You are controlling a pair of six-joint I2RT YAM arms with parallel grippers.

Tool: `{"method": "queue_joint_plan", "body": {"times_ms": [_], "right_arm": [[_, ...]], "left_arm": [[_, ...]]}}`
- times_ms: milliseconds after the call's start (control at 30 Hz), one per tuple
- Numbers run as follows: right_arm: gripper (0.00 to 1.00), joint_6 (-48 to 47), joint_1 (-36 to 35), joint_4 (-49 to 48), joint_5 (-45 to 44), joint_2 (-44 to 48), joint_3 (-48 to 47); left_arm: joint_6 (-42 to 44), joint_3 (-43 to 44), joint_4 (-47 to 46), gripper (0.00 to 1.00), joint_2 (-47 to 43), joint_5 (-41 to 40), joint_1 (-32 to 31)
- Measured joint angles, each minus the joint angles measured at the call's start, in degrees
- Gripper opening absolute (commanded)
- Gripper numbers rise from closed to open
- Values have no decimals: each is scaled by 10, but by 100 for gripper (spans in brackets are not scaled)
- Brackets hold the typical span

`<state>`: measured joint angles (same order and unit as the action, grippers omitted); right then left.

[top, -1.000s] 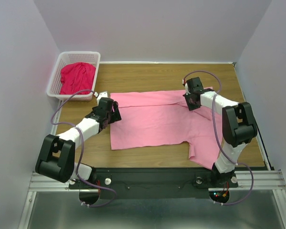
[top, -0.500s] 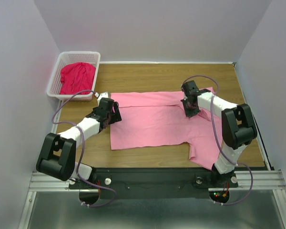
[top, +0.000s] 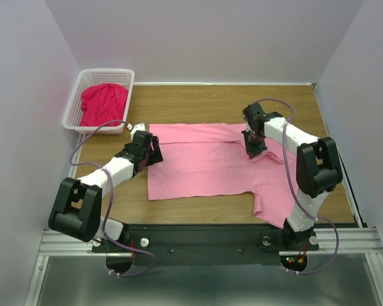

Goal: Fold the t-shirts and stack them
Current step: Fold the tshirt

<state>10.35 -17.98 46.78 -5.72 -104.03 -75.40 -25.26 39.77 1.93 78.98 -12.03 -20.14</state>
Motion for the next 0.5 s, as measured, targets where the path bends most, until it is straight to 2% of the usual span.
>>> {"method": "queue_joint_plan", "body": {"times_ms": [233,500], "right_arm": [[2,33,0,17,14,-23,-25],[13,75,0,21,35,-72,-42]], "left_arm": [[0,0,0,83,0,1,0],[0,0,0,83,0,1,0]]}}
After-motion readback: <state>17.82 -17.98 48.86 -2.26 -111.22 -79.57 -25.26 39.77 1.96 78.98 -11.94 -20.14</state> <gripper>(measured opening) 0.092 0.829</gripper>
